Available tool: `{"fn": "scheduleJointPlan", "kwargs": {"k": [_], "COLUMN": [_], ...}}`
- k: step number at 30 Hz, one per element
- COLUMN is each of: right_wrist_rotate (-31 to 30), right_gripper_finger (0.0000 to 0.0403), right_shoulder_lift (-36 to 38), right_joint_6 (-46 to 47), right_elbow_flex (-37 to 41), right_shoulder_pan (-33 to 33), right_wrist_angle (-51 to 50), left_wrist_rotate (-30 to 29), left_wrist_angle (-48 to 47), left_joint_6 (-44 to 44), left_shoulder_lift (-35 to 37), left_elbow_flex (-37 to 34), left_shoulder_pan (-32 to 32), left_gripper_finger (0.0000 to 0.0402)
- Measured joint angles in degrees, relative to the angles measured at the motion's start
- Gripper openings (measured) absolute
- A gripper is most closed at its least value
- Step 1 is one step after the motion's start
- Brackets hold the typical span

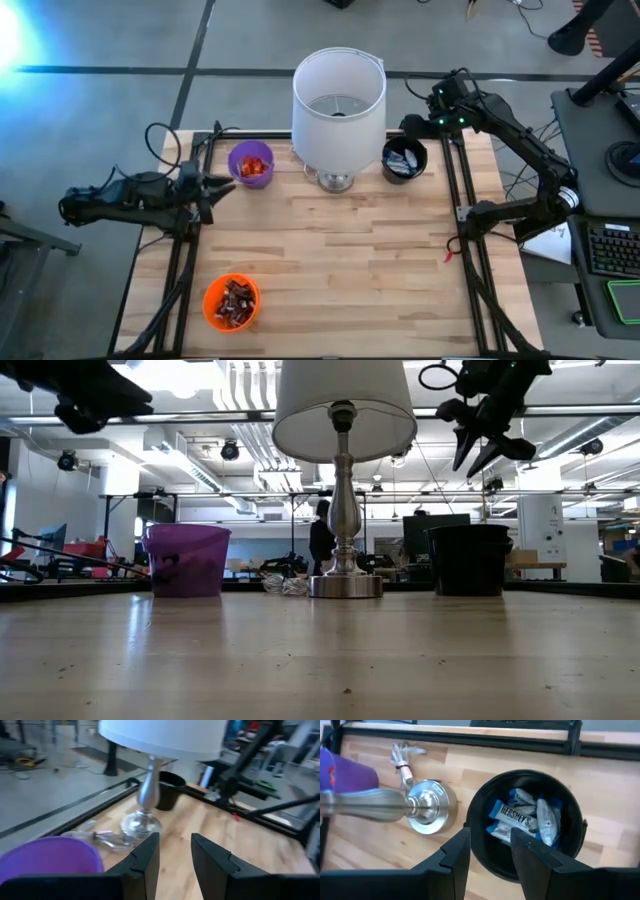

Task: Sort candy
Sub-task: Return to Home Position

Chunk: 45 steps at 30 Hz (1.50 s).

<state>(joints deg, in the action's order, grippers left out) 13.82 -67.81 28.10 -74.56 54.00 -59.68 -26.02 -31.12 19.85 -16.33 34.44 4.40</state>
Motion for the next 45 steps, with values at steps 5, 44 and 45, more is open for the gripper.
{"fn": "scheduleJointPlan", "kwargs": {"k": [5,44,45], "right_wrist_rotate": [0.33,14.86,15.07], "right_gripper_finger": [0.0133,0.0137,0.0137], "right_shoulder_lift": [0.0,11.99,12.78], "right_joint_6": [5.44,15.87,14.92], "right_elbow_flex": [0.0,-0.04,-0.04], "right_shoulder_pan": [-0.24,-0.24,-0.3], "right_wrist_angle": [-0.02,-5.34,-4.78], "left_wrist_rotate": [3.24,25.61,25.61], "left_wrist_angle": [2.98,17.07,16.96], "left_joint_6": [0.36,-1.52,-1.5], "left_shoulder_lift": [3.44,16.36,16.36], "left_elbow_flex": [-5.96,-25.16,-25.16], "left_shoulder_pan": [-0.02,0.04,0.04], "left_gripper_finger": [0.0094,0.0077,0.0077]}}
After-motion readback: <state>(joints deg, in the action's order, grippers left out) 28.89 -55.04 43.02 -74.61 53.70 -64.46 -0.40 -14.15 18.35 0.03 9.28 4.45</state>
